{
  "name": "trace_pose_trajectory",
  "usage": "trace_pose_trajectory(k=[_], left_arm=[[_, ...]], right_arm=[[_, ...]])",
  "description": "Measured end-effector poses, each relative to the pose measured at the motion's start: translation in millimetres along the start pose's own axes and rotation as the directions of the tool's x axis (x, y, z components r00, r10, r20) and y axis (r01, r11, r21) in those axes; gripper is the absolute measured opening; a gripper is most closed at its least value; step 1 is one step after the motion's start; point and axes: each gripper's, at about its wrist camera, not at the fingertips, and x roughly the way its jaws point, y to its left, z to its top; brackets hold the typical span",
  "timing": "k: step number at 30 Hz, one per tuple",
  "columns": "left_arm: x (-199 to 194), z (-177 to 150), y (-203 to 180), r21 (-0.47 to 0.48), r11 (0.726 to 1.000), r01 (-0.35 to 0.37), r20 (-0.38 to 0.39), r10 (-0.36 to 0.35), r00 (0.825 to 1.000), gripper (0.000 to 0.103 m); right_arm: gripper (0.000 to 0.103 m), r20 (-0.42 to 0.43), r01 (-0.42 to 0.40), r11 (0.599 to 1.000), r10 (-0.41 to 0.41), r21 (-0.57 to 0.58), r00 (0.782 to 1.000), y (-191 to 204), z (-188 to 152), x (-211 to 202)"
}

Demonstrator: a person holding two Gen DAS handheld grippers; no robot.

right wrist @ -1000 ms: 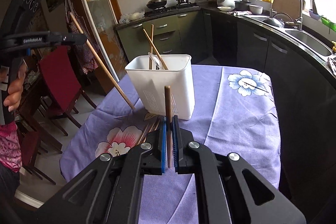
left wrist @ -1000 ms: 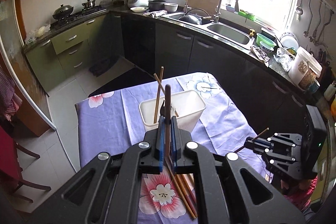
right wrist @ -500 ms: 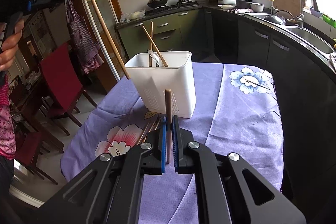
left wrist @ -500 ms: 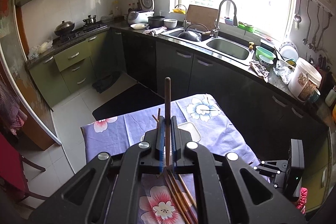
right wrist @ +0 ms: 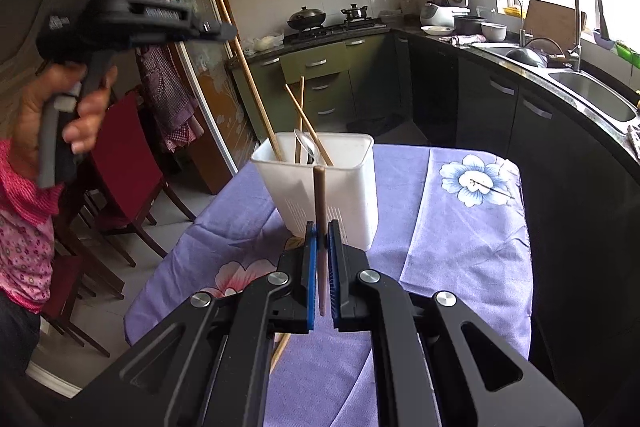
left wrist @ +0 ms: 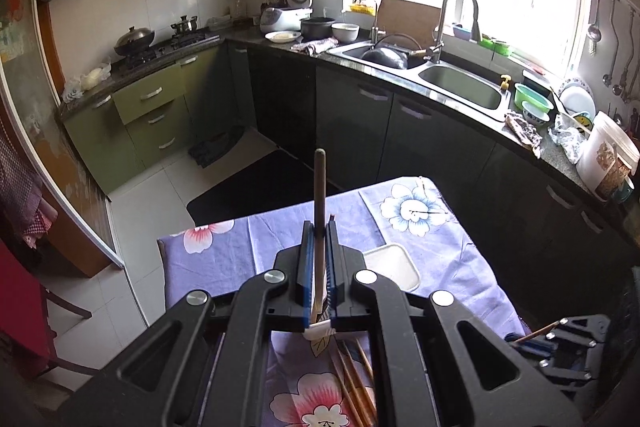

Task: Organize utensils
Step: 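Open both grippers to drop the chopsticks into the white holder, then lower the left gripper onto a wooden chopstick and close it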

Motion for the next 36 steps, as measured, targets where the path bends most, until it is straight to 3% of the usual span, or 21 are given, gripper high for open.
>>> trace_pose_trajectory(k=[3,5,7,14,19,24,30,32,36], left_arm=[[21,-15,5,-0.005,1.000,0.005,-0.045,-0.006,0.999,0.012],[27,-26,9,-0.006,1.000,0.010,-0.055,-0.010,0.998,0.023],[26,-34,13,-0.011,1.000,0.014,-0.053,-0.014,0.998,0.024],[-18,-60,34,-0.062,0.996,0.062,0.034,-0.060,0.998,0.038],[-37,-87,36,-0.054,0.995,0.079,0.028,-0.077,0.997,0.039],[-43,-105,37,-0.043,0.995,0.087,0.006,-0.087,0.996,0.040],[-36,-118,34,-0.032,0.995,0.098,-0.031,-0.098,0.995,0.043],[-30,-120,31,-0.030,0.995,0.100,-0.052,-0.101,0.994,0.044],[-17,-128,24,-0.030,0.993,0.112,-0.087,-0.114,0.990,0.045]], right_arm=[[0.006,0.059,0.004,1.000,-0.003,-0.007,0.998,3,24,-19],[0.006,0.094,0.009,1.000,-0.009,-0.007,0.996,4,40,-29],[0.006,0.130,0.013,1.000,-0.013,-0.002,0.991,3,56,-38],[0.006,0.236,0.039,0.998,-0.049,0.046,0.971,-5,115,-43],[0.006,0.239,0.057,0.995,-0.075,0.084,0.968,-12,150,-11],[0.006,0.162,0.084,0.992,-0.099,0.099,0.982,-18,155,38],[0.007,0.040,0.101,0.990,-0.105,0.095,0.994,-24,134,89],[0.015,0.032,0.098,0.991,-0.102,0.093,0.994,-25,126,94],[0.018,0.075,0.072,0.994,-0.078,0.081,0.994,-23,117,71]])
